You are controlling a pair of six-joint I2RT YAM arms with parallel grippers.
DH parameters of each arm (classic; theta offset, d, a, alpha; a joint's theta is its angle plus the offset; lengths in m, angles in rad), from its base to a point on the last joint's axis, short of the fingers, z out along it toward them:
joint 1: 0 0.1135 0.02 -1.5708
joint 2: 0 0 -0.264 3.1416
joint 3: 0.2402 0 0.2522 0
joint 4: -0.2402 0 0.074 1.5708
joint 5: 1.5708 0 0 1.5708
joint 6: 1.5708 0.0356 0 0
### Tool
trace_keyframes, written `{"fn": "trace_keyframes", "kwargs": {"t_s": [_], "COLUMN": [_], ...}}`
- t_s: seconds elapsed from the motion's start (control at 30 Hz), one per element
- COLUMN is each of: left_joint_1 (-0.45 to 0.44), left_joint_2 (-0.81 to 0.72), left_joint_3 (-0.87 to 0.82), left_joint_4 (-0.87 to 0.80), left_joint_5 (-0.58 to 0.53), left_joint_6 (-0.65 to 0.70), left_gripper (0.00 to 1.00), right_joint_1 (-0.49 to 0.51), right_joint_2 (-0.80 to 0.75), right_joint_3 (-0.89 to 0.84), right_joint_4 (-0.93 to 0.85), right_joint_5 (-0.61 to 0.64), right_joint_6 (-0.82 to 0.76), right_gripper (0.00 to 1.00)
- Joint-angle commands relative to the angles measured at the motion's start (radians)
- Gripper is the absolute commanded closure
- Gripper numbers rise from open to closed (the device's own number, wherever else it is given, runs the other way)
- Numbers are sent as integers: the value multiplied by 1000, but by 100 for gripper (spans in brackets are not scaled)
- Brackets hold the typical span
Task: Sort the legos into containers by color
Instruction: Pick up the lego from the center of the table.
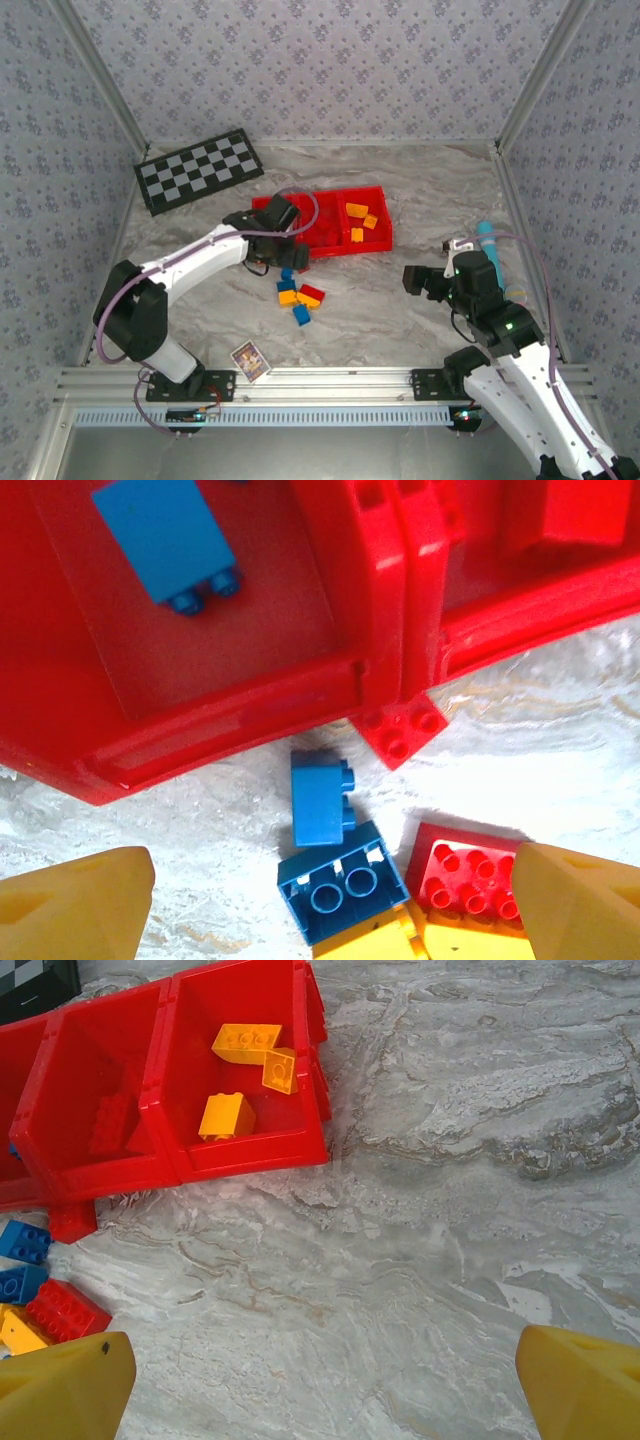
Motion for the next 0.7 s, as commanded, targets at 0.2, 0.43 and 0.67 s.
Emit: {"fn": "trace_keyframes", "kwargs": {"t_s": [0.2,0.43,0.67], "left_joint_1": [0,0,-2], "left_joint_2": [50,135,160], "left_joint_3": [-3,27,18], "left_joint_4": [10,40,58], "left_joint_5": [67,65,43], "left_joint_6": [73,42,22], "left_gripper": [11,26,35], "right_joint_1": [-7,-7,-8], "right_joint_2": [-1,-2,-2], "right_joint_3": [-7,-7,-10], "right_joint_4": [8,5,9], "right_joint_5": [-12,-6,-4], "right_joint_6": [13,16,17], "right_gripper": [0,0,0]}}
